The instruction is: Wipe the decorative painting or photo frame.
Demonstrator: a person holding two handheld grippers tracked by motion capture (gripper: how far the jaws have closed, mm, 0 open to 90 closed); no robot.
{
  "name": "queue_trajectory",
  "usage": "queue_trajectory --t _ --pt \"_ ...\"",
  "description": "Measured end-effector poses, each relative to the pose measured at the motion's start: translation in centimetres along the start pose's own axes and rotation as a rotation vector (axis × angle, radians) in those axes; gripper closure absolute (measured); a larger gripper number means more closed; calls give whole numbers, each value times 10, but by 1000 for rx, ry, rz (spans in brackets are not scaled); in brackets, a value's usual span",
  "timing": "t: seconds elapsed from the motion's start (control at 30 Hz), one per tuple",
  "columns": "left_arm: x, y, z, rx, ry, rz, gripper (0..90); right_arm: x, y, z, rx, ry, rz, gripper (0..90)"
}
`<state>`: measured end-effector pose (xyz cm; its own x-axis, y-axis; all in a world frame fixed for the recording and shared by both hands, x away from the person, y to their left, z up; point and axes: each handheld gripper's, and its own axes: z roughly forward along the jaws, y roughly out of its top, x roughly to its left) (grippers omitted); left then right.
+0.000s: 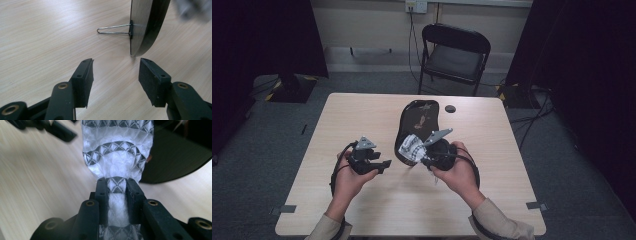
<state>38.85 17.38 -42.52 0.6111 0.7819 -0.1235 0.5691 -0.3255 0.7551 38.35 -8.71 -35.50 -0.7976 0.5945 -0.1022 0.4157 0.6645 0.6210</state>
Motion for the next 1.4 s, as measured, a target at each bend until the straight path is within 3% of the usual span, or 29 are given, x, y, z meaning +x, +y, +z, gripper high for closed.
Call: queue_trajectory --t 0.13,0.27,0.6,1.13,1.4 --pt "0 0 1 0 -3 -1 446 2 14 -12 -33 3 -3 751" --pt "0 0 1 -2 -2 -4 436 7 16 -4 -16 13 -9 751" --pt "1 1 1 2 1 3 427 13 -5 26 38 50 0 751" --pt "3 1 -1 -10 5 -7 334 18 -56 80 169 109 38 751" --pt "5 0 -4 -15 12 -7 288 32 -54 85 180 163 0 751"
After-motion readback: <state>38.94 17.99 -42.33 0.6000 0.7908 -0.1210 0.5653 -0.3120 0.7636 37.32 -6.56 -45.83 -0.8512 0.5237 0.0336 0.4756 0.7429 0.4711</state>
